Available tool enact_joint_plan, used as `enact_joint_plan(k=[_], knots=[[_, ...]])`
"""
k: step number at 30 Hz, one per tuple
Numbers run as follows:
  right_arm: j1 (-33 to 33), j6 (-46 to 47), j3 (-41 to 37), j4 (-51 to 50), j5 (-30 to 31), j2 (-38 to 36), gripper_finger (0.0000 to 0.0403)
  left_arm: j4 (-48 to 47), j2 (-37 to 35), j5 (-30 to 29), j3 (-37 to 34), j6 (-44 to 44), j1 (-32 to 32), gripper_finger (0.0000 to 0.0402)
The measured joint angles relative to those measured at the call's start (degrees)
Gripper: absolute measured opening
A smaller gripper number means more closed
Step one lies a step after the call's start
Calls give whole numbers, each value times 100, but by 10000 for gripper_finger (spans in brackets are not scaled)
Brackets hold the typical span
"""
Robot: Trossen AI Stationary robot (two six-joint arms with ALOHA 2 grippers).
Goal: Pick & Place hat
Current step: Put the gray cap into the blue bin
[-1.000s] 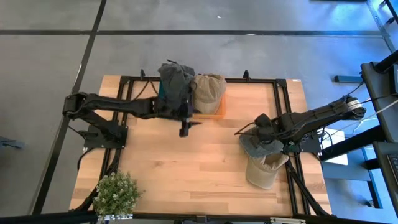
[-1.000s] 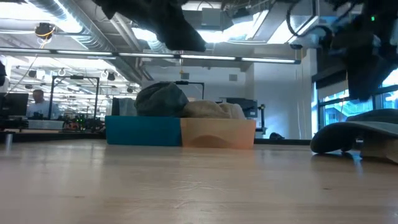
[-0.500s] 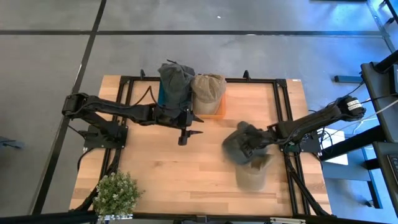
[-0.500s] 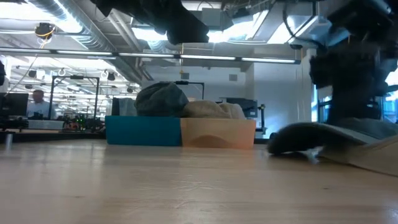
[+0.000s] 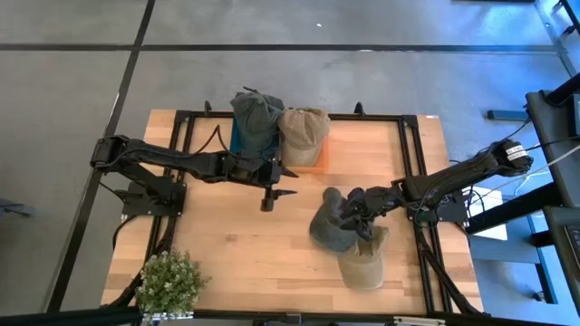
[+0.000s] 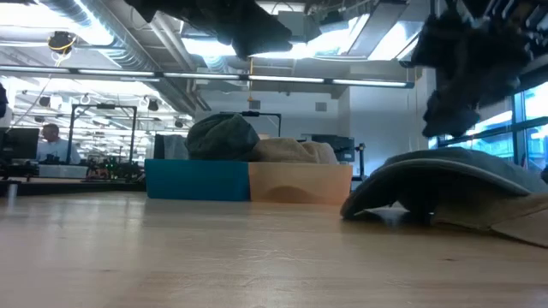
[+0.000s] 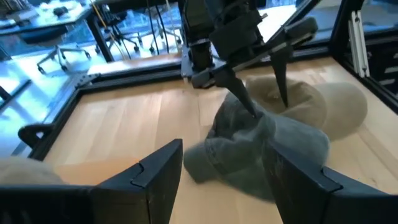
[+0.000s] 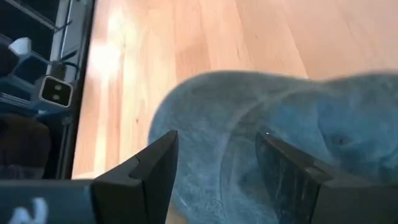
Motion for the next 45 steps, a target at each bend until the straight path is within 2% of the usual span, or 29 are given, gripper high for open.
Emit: enact_joint_plan(k=[4,6,10,13,15,21,29,32,38,42,45], knots=[[4,47,573,-837,4,-1,216,345,163,2,-2,0,0,216],[53,311,895,-1639,262,-2,216,432,283,4,-2,0,0,217],[177,1752,1409,-3546,1057,-3,216,588,576,4,-2,-4,0,219],[314,2903,1510,-4415,1044,-3,216,716,803,10,-2,-133,4,216],[460,3284,1491,-4657,1026,-29,216,717,864,23,-2,-187,19,215],[977,3497,1246,-4522,1297,-372,216,744,920,31,-4,-209,69,218],[1448,4724,548,-4294,1800,-1648,216,686,920,68,-4,-258,155,215],[1575,5126,10,-3811,1740,-1882,216,683,920,70,-4,-256,155,215],[1597,5136,-917,-2346,1607,-1998,216,685,920,72,-4,-256,153,219],[1596,5158,-1060,-2362,1386,-1998,216,692,920,72,-4,-262,153,217],[1596,5148,-862,-2636,1332,-2025,216,701,920,72,-4,-294,153,215]])
